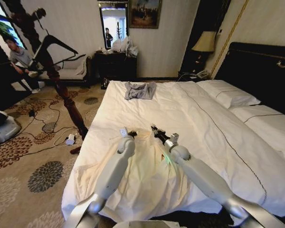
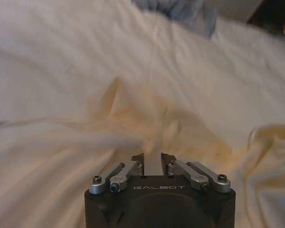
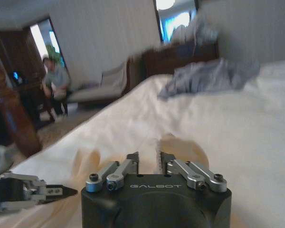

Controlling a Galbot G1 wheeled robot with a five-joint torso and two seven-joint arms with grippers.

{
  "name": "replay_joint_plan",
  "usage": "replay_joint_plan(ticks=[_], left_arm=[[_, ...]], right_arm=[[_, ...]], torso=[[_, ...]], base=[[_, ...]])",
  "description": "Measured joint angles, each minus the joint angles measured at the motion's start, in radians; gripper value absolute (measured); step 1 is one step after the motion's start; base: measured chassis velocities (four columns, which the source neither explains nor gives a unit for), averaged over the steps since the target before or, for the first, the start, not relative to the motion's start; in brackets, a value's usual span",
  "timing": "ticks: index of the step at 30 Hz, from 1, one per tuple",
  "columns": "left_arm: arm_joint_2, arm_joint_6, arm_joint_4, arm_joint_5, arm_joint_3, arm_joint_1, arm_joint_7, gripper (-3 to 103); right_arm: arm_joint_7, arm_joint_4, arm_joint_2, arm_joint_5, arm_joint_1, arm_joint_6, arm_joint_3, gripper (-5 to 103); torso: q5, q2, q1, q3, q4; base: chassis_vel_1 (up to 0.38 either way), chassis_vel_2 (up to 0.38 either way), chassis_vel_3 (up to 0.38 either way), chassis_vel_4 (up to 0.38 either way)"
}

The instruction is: Pick up the clothes from the bed and hang them on the clothes hanger.

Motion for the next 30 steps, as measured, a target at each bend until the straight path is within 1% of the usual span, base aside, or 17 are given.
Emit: replay_joint_plan(ticks=[2,4,5,9,12,14,15,16,17,19,20,21,22,25,26,27,30], left_arm=[[0.068,0.033,-0.061,-0.041,-0.014,0.034,-0.028,36],[0.095,0.036,-0.079,-0.047,-0.022,0.048,-0.031,36],[0.146,0.038,-0.118,-0.061,-0.044,0.077,-0.029,41],[0.215,0.015,-0.215,-0.074,-0.095,0.128,0.028,57],[0.261,-0.026,-0.309,-0.066,-0.152,0.164,0.085,68],[0.293,-0.055,-0.371,-0.053,-0.198,0.184,0.106,74],[0.327,-0.094,-0.43,-0.02,-0.245,0.209,0.123,85],[0.327,-0.094,-0.43,-0.02,-0.245,0.209,0.123,85],[0.347,-0.126,-0.461,0.017,-0.28,0.227,0.138,85],[0.382,-0.183,-0.513,0.087,-0.344,0.262,0.171,94],[0.405,-0.214,-0.55,0.119,-0.389,0.285,0.193,98],[0.453,-0.275,-0.607,0.166,-0.476,0.327,0.238,100],[0.453,-0.275,-0.607,0.166,-0.476,0.327,0.238,100],[0.557,-0.407,-0.657,0.276,-0.65,0.405,0.32,100],[0.62,-0.493,-0.665,0.385,-0.815,0.48,0.375,100],[0.62,-0.493,-0.665,0.385,-0.815,0.48,0.375,100],[0.643,-0.585,-0.641,0.519,-1.036,0.612,0.409,100]], right_arm=[[0.028,0.056,-0.026,0.002,-0.043,-0.064,0.026,34],[0.043,0.074,-0.033,-0.004,-0.057,-0.089,0.034,34],[0.082,0.105,-0.047,-0.018,-0.079,-0.141,0.049,46],[0.137,0.173,-0.067,-0.006,-0.117,-0.181,0.092,57],[0.14,0.228,-0.073,0.001,-0.141,-0.124,0.174,68],[0.107,0.252,-0.079,-0.016,-0.157,-0.052,0.245,73],[0.086,0.272,-0.086,-0.03,-0.174,0.033,0.32,79],[0.086,0.272,-0.086,-0.03,-0.174,0.033,0.32,79],[0.081,0.283,-0.088,-0.034,-0.188,0.074,0.364,85],[0.078,0.307,-0.089,-0.035,-0.224,0.148,0.461,95],[0.077,0.32,-0.089,-0.035,-0.249,0.185,0.515,95],[0.072,0.342,-0.086,-0.044,-0.296,0.235,0.591,100],[0.072,0.342,-0.086,-0.044,-0.296,0.235,0.591,100],[0.058,0.374,-0.067,-0.085,-0.363,0.296,0.691,100],[0.041,0.395,-0.045,-0.113,-0.41,0.329,0.752,100],[0.041,0.395,-0.045,-0.113,-0.41,0.329,0.752,100],[0.03,0.412,-0.009,-0.121,-0.467,0.348,0.825,100]], torso=[[0.0001,0.0,0.0,0.0,0.0],[0.0001,0.0,0.0,0.0,0.0001],[0.0001,0.0,0.0,0.0,0.0006],[0.0,0.0,0.0,0.0,0.0003],[0.0001,0.0,0.0,0.0,0.0002],[0.0,0.0,0.0,0.0,0.0001],[0.0,0.0,0.0,0.0,0.0002],[0.0,0.0,0.0,0.0,0.0002],[0.0001,0.0,0.0,0.0,0.0005],[-0.0002,0.0,0.0,0.0,0.0003],[0.0,0.0,0.0,0.0,-0.0001],[-0.0003,0.0,0.0,0.0,-0.0001],[-0.0003,0.0,0.0,0.0,-0.0001],[0.0003,0.0,0.0,0.0,-0.0003],[0.0007,0.0,0.0,0.0,0.0002],[0.0007,0.0,0.0,0.0,0.0002],[0.0005,0.0,0.0,0.0,0.0004]], base=[[0.0,0.0,0.0,0.0],[0.0,0.0,0.0,0.0],[0.0,0.0,0.0,0.0],[0.0,0.0,0.0,0.0],[0.0,0.0,0.0,0.0],[0.0,0.0,0.0,0.0],[0.0,0.0,0.0,0.0],[0.0,0.0,0.0,0.0],[0.0,0.0,0.0,0.0],[0.0,0.0,0.0,0.0],[0.0,0.0,0.0,0.0],[0.0,0.0,0.0,0.0],[0.0,0.0,0.0,0.0],[0.0,0.0,0.0,0.0],[0.0,0.0,0.0,0.0],[0.0,0.0,0.0,0.0],[0.0,0.0,0.0,0.0]])
